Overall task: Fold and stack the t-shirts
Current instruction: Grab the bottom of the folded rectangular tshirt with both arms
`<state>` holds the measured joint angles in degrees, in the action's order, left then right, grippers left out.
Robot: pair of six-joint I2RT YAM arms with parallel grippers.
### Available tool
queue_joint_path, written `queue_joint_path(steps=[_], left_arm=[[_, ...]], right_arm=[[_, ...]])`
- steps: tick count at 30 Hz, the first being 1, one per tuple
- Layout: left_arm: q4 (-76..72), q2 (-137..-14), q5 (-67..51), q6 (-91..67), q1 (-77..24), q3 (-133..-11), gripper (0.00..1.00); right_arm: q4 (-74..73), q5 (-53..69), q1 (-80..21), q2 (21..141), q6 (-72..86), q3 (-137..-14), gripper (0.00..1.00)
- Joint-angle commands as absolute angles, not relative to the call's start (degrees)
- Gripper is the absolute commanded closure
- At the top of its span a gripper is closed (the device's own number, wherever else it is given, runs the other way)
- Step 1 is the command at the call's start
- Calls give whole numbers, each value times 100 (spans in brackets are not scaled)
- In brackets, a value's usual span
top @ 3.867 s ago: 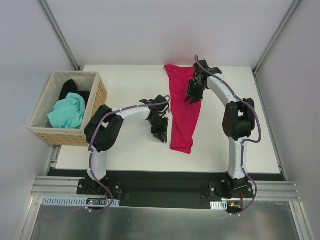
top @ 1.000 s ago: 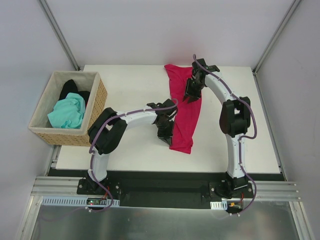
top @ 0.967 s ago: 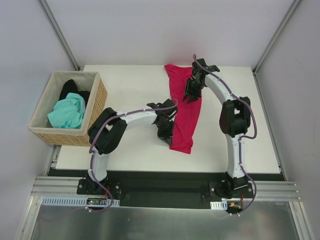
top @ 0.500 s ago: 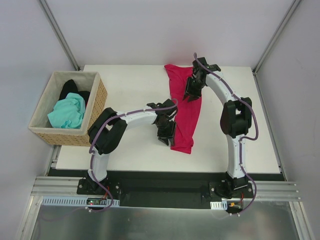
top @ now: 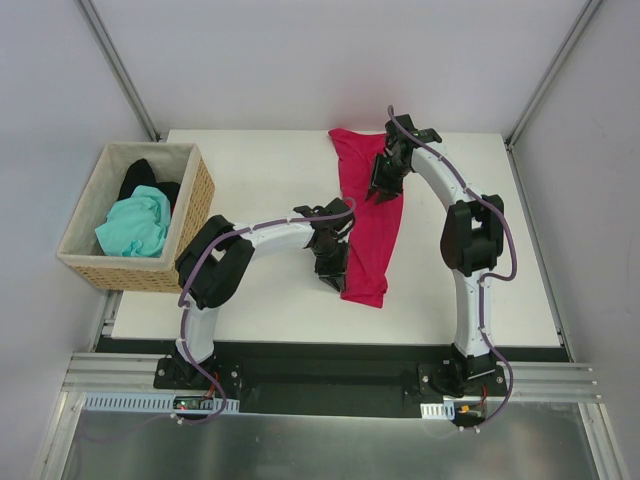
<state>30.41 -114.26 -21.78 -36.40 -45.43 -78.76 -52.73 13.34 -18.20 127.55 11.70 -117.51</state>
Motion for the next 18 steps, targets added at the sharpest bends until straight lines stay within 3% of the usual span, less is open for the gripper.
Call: queue_joint_path(steps=[1, 8, 18], left_arm=[[3103, -11399, -2162, -3542, -4588, -7901, 91], [3103, -11470, -2215, -3560, -4597, -7875, 75], [3103, -11031, -1872, -3472, -4588, -7857, 67]], right_arm=[[-5352, 1450, -1793, 12428, 1257, -11891, 64], [-5370, 1459, -1784, 12436, 1257, -11883, 64], [-5370, 1512, -1784, 12480, 1301, -11962, 64]])
